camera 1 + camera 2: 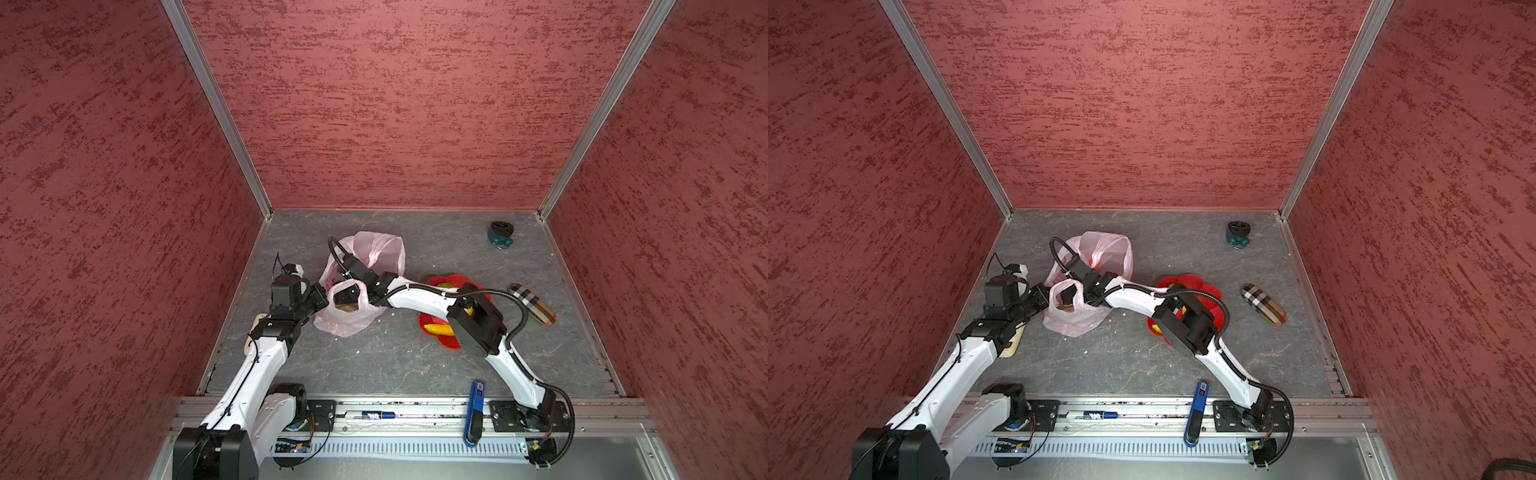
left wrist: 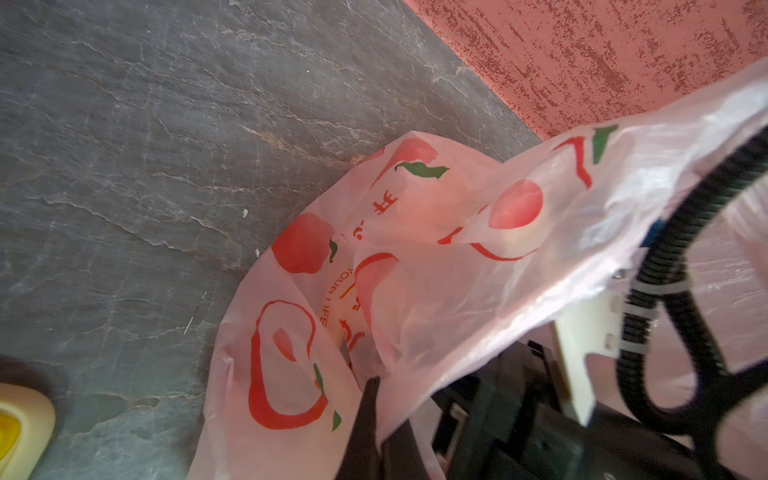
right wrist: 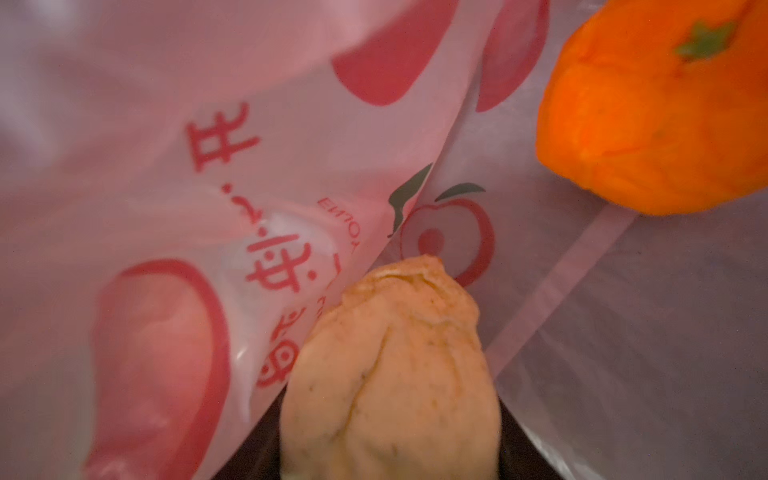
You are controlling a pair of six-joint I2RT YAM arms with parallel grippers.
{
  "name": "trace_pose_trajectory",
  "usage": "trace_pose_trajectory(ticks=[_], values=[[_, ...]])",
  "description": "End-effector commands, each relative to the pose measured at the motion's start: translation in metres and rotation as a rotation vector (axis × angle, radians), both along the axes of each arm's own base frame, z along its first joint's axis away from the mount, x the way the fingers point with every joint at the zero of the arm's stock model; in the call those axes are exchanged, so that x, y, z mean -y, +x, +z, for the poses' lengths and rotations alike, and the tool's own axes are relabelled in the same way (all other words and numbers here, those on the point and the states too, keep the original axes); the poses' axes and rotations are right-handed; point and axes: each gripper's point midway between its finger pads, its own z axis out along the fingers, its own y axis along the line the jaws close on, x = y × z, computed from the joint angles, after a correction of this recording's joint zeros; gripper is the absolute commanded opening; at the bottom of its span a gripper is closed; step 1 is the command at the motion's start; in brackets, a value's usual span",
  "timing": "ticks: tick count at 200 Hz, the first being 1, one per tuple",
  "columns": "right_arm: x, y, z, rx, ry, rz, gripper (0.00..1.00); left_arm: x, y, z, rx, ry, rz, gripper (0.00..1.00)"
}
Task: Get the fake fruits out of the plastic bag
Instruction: 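Lift the beige fruit out of the bag and carry it over the plate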
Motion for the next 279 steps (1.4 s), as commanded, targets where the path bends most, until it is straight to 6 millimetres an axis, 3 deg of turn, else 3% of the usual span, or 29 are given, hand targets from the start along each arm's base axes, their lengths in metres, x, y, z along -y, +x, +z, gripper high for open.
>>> trace_pose_trajectory(ticks=[1,82,129,184,239,279], values=[[0.002,-0.003,0.062,0.098,0.078,0.031,0.11,-0.001,0.005,0.011,0.049,-0.008,-0.002,0.00],[0.022,-0.025,0.101,0.127,0.128,0.103,0.09,0.004,0.021,0.027,0.118,-0.028,-0.030,0.00],[0.034,-0.033,0.138,0.169,0.144,0.119,0.09,0.009,0.041,0.047,0.171,-0.039,-0.058,0.00],[0.063,-0.045,0.181,0.229,0.150,0.103,0.08,0.012,0.070,0.072,0.235,-0.074,-0.062,0.00],[0.112,-0.054,0.202,0.277,0.101,0.009,0.08,0.030,0.106,0.096,0.292,-0.115,-0.150,0.00],[0.171,-0.060,0.207,0.295,0.026,-0.122,0.08,0.048,0.135,0.098,0.296,-0.133,-0.210,0.00]])
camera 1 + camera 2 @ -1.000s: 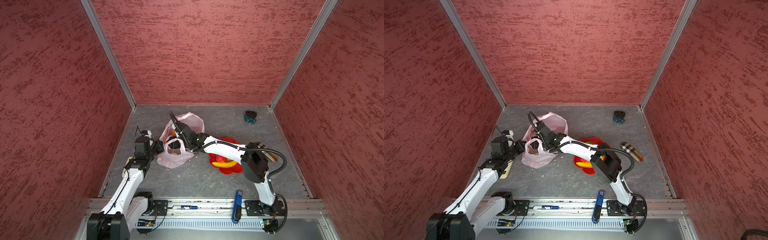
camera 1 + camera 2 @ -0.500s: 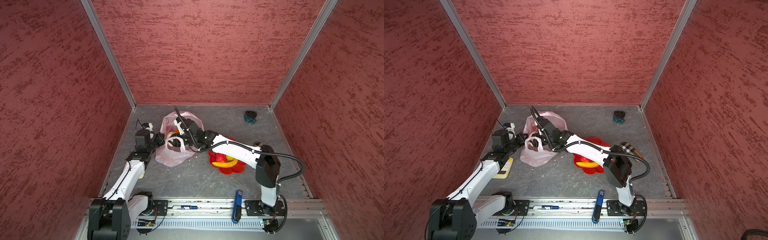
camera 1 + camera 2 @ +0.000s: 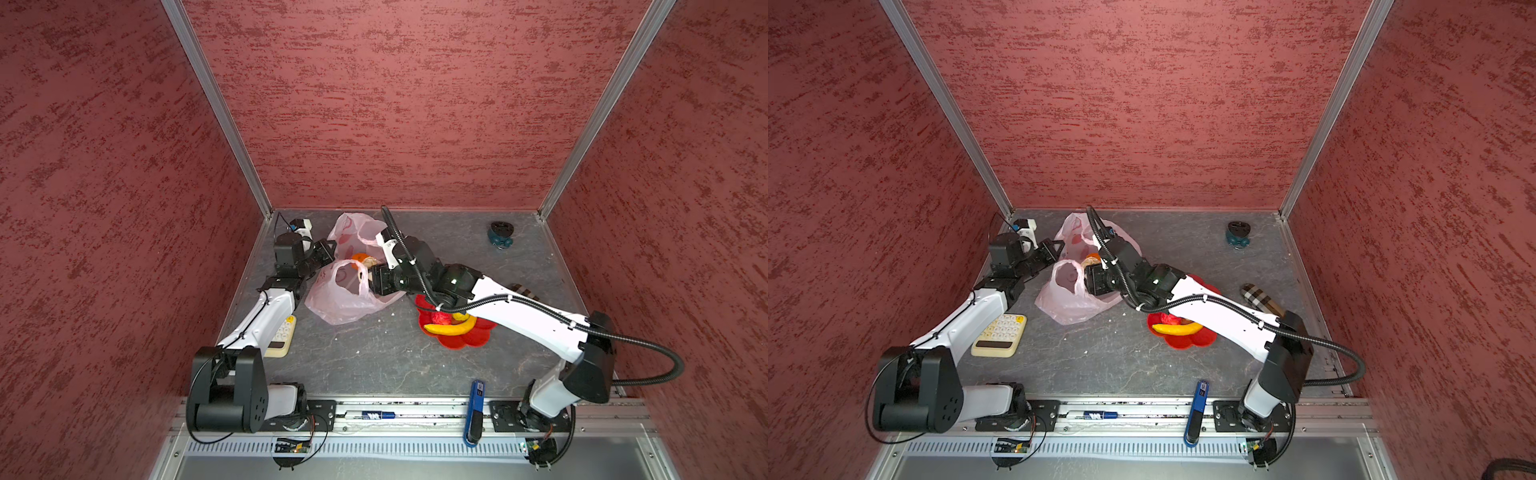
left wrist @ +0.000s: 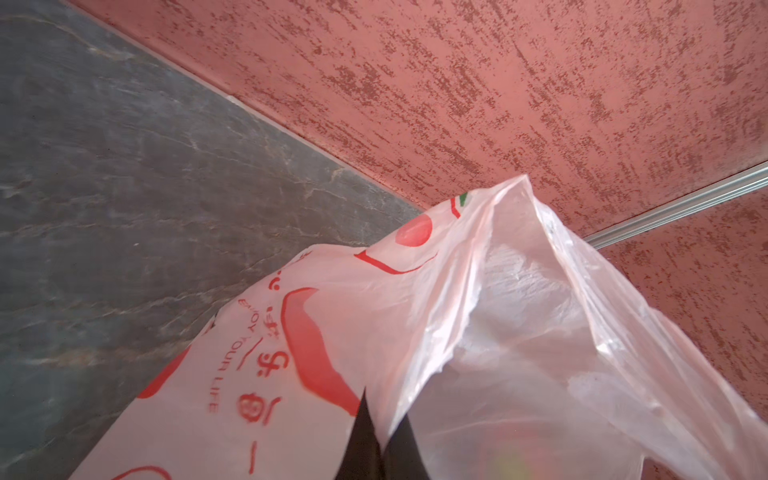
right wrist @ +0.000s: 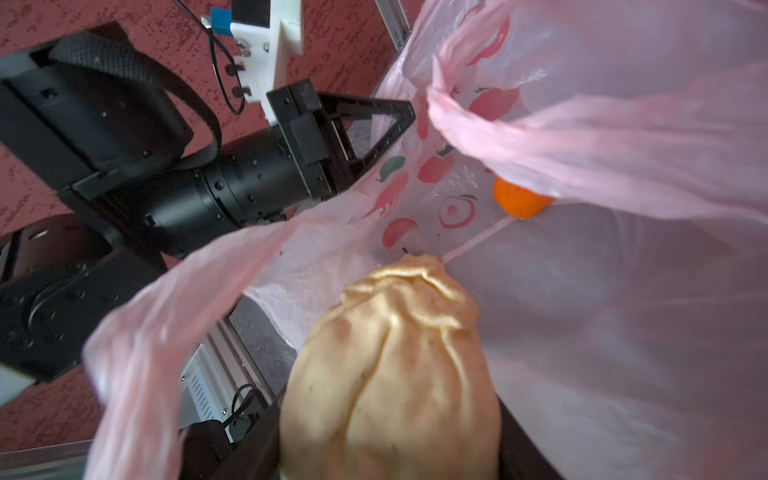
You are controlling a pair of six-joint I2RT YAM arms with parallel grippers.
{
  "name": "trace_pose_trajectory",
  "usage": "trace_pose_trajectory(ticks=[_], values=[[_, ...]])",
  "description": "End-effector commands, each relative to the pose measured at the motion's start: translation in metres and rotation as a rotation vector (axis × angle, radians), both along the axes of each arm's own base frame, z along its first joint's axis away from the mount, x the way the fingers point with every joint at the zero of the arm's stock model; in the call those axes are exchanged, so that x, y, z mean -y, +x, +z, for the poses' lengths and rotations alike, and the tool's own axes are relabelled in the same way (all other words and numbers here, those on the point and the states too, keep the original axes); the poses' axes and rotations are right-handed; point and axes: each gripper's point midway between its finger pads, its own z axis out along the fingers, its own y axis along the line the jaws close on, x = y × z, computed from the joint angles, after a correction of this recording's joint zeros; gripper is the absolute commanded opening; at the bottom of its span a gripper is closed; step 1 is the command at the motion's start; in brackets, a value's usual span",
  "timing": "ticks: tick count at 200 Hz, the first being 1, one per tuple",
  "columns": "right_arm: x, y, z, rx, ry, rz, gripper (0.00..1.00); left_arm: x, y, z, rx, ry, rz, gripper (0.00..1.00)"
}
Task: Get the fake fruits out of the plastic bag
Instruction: 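Lift the beige fruit out of the bag and carry it over the plate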
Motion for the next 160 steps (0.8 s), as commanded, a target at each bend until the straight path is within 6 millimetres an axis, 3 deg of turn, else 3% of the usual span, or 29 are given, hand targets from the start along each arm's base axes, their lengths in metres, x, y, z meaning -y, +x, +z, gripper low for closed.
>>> trace_pose_trajectory(ticks=[1,47,81,98,122,160], values=[[0.044,0.004,0.008,0.028,-0.047,-0.131,0.08,0.015,0.016,0.016,0.056,-0.014,-0.058,0.00],[0.132,-0.003,-0.015,-0.034,-0.070,-0.348,0.09,0.050,0.044,0.020,0.058,-0.005,-0.139,0.00],[0.199,-0.005,-0.062,-0.133,-0.140,-0.511,0.10,0.069,0.047,0.023,0.032,0.029,-0.173,0.00],[0.225,-0.004,-0.085,-0.176,-0.174,-0.577,0.10,0.070,0.042,0.027,0.027,0.052,-0.169,0.06],[0.252,0.002,-0.107,-0.214,-0.209,-0.647,0.11,0.065,0.033,0.033,0.012,0.085,-0.153,0.17],[0.273,0.028,-0.124,-0.228,-0.219,-0.694,0.12,0.060,0.010,0.040,-0.007,0.145,-0.143,0.35]])
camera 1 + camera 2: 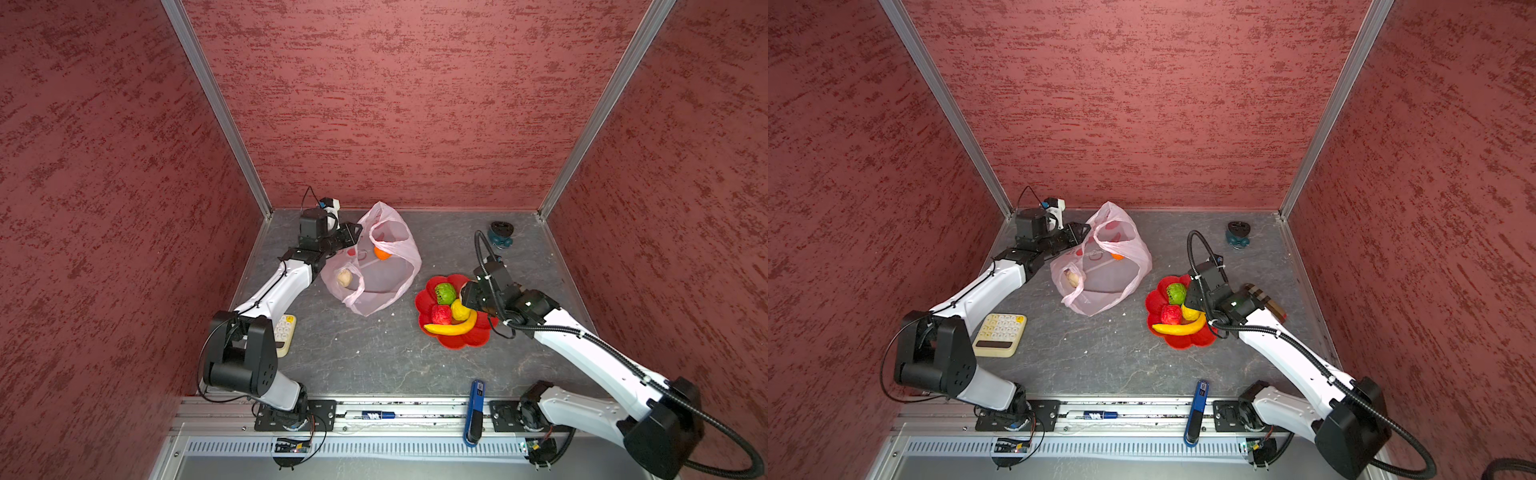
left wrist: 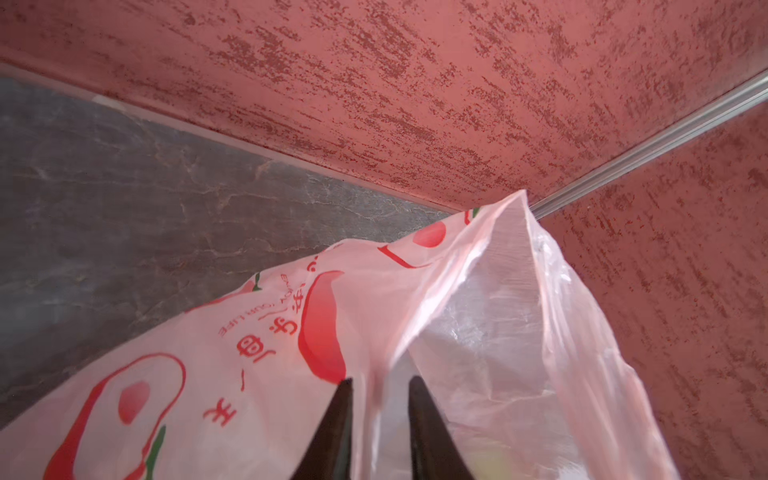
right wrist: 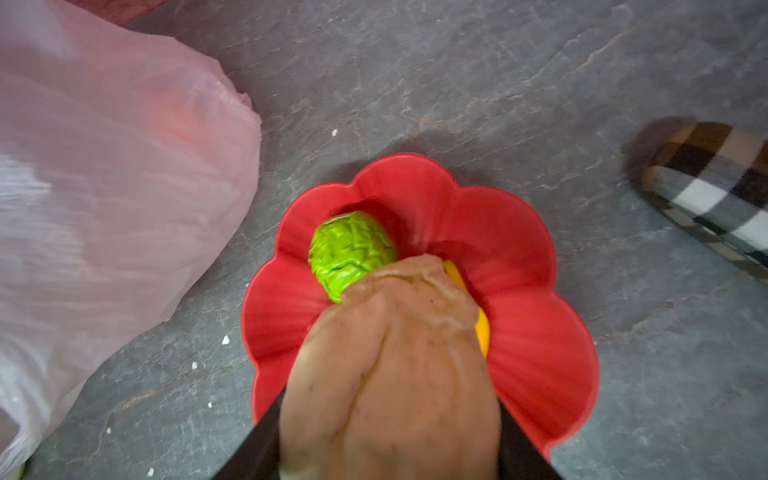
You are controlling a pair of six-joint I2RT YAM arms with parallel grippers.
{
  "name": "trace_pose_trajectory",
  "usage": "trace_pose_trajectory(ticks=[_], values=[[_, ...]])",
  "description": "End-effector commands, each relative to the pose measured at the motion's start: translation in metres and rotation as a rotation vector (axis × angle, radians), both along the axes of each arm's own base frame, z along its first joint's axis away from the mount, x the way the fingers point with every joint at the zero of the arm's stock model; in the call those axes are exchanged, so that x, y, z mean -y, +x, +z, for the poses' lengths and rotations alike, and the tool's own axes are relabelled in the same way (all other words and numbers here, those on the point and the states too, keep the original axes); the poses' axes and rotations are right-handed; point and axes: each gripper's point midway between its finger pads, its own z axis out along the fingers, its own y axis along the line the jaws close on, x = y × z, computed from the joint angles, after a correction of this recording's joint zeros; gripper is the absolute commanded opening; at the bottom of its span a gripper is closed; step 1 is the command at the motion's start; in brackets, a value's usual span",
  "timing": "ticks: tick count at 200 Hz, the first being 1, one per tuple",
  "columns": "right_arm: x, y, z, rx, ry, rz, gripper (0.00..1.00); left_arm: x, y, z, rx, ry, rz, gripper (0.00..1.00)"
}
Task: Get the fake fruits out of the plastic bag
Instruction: 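Lift the beige fruit out of the bag and carry it over the plate, then lower the beige fruit onto the plate with right gripper while left lifts bag rim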
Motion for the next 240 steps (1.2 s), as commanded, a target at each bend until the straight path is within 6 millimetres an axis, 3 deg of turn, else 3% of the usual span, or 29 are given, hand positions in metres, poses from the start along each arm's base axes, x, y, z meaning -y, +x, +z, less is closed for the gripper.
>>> trace_pose_trajectory(ticks=[1,74,129,192,240], values=[[0.008,0.019,-0.003,0.018,0.008,-0.025,0.12,-0.004,-0.017,0.011,0.001,0.059,0.007,0.35],[0.024,0.048,-0.047,-0.072,-0.030,-0.048,0.16,-0.020,-0.080,0.045,-0.013,0.144,0.046,0.73],[0.023,0.051,-0.064,-0.103,-0.033,-0.044,0.33,-0.002,-0.134,0.024,-0.109,0.283,-0.019,0.91],[0.026,0.048,-0.073,-0.120,-0.047,-0.054,0.61,0.016,-0.165,0.013,-0.141,0.488,-0.075,0.95],[0.026,0.050,-0.071,-0.113,-0.048,-0.051,0.73,0.022,-0.177,0.008,-0.162,0.588,-0.094,0.93]])
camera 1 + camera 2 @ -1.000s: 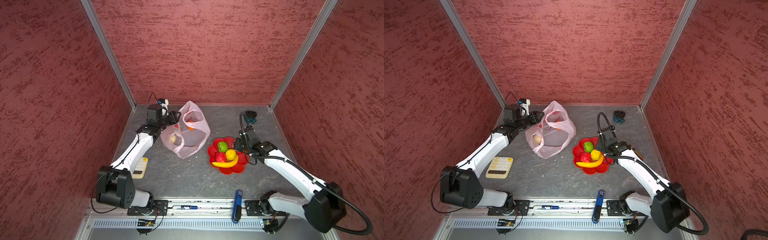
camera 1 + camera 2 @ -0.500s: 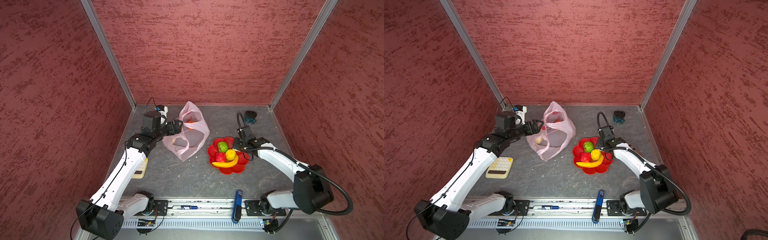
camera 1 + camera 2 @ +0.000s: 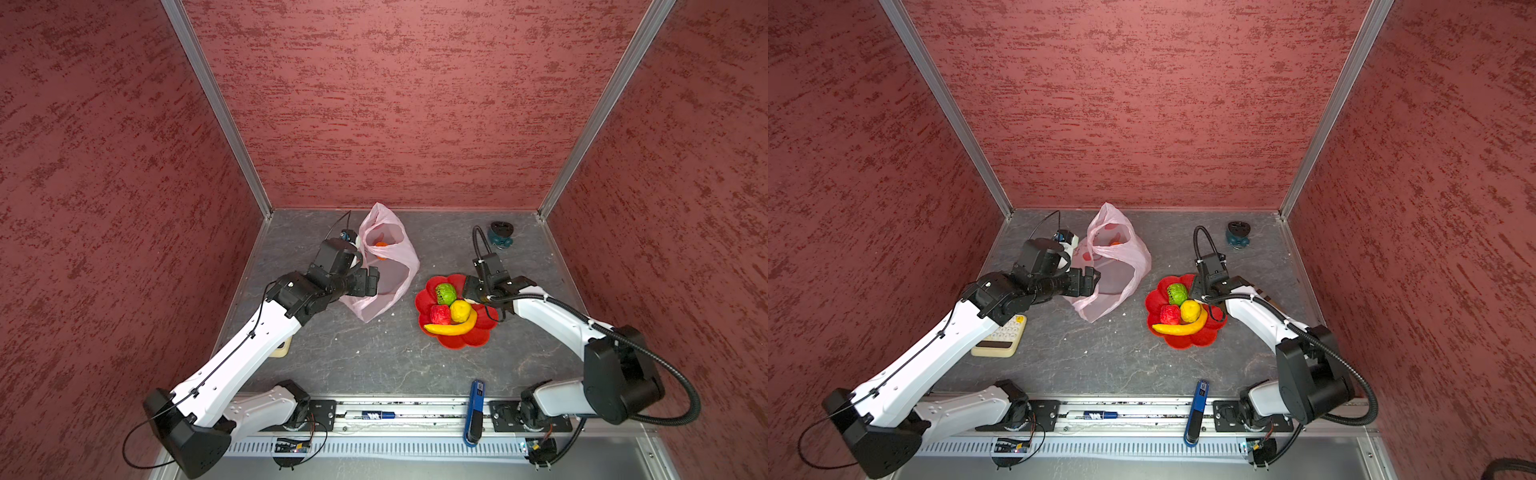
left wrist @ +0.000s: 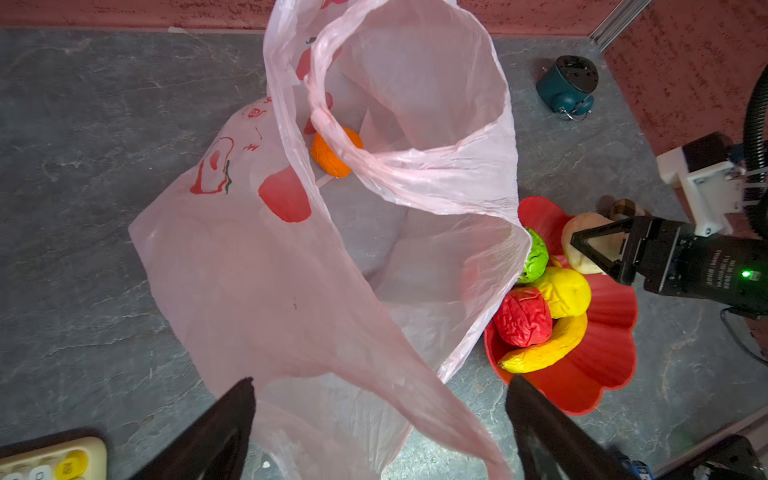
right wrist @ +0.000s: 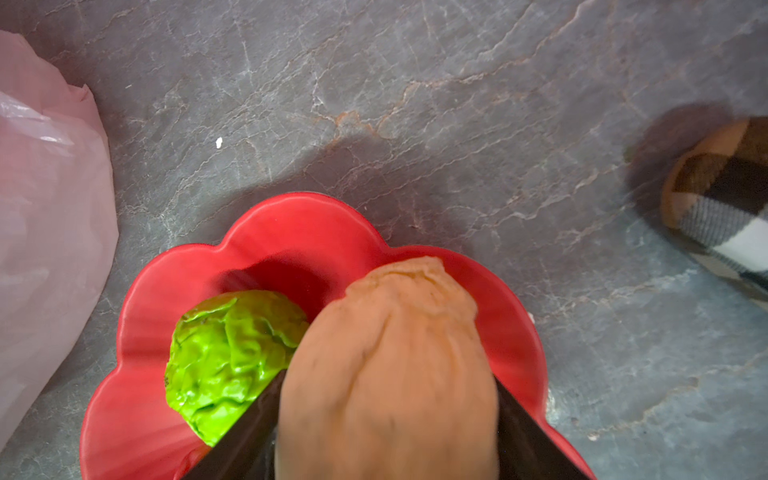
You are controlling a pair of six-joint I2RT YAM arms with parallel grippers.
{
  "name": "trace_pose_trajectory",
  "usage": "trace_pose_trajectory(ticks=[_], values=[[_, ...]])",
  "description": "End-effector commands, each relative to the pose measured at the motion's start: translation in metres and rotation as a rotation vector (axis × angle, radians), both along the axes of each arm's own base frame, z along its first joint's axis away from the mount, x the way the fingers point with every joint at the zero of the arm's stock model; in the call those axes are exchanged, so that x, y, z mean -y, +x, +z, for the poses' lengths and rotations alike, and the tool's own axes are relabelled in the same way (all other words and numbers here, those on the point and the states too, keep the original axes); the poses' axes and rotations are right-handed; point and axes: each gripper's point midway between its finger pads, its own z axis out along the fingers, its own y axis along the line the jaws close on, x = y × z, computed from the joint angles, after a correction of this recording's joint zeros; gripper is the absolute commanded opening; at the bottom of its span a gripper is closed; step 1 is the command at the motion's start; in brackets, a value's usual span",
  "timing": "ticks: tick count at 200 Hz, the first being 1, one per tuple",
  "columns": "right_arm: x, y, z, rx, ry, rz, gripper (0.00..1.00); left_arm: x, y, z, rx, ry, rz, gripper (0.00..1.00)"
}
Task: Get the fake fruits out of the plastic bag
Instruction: 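Lower the beige fruit onto the plate with right gripper while left lifts bag rim, then move the right gripper into the bag toward the beige fruit inside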
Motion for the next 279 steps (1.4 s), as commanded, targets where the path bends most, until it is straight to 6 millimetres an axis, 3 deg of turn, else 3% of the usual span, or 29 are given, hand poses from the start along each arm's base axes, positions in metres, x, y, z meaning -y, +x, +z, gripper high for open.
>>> trace_pose_trajectory(ticks=[1,44,74,117,146,172,200,218,230,254,257,279], values=[[0.000,0.004,0.003,0.020,0.007,-0.002,0.73,-0.007,-0.006,-0.005,-0.012,0.092,0.010,0.92],[0.001,0.006,0.010,0.031,-0.002,-0.003,0.80,0.000,-0.027,-0.005,-0.053,0.060,-0.035,0.90],[0.004,0.008,0.029,0.064,-0.016,-0.001,0.82,0.011,-0.037,-0.009,-0.081,0.035,-0.087,0.90],[0.004,0.009,0.091,0.191,0.012,0.018,0.83,0.028,-0.042,-0.019,-0.125,-0.010,-0.161,0.90],[-0.019,0.008,0.130,0.274,0.066,0.104,0.82,0.031,-0.044,-0.030,-0.153,-0.008,-0.178,0.82],[-0.061,0.006,0.168,0.350,0.098,0.223,0.81,0.030,-0.046,-0.045,-0.183,0.002,-0.162,0.60],[-0.123,-0.004,0.218,0.469,0.157,0.395,0.78,0.004,-0.049,-0.061,-0.172,0.031,-0.038,0.29],[-0.171,-0.017,0.239,0.522,0.238,0.520,0.75,-0.017,-0.051,-0.064,-0.104,-0.014,0.075,0.16],[-0.201,-0.025,0.245,0.537,0.288,0.594,0.74,-0.027,-0.051,-0.063,-0.040,-0.081,0.136,0.10],[-0.254,-0.040,0.243,0.517,0.364,0.707,0.67,-0.044,-0.054,-0.061,0.087,-0.222,0.227,0.06],[-0.262,-0.039,0.234,0.497,0.360,0.718,0.65,-0.047,-0.055,-0.060,0.102,-0.236,0.241,0.06],[-0.301,-0.051,0.221,0.456,0.408,0.794,0.57,-0.065,-0.058,-0.057,0.179,-0.289,0.315,0.05]])
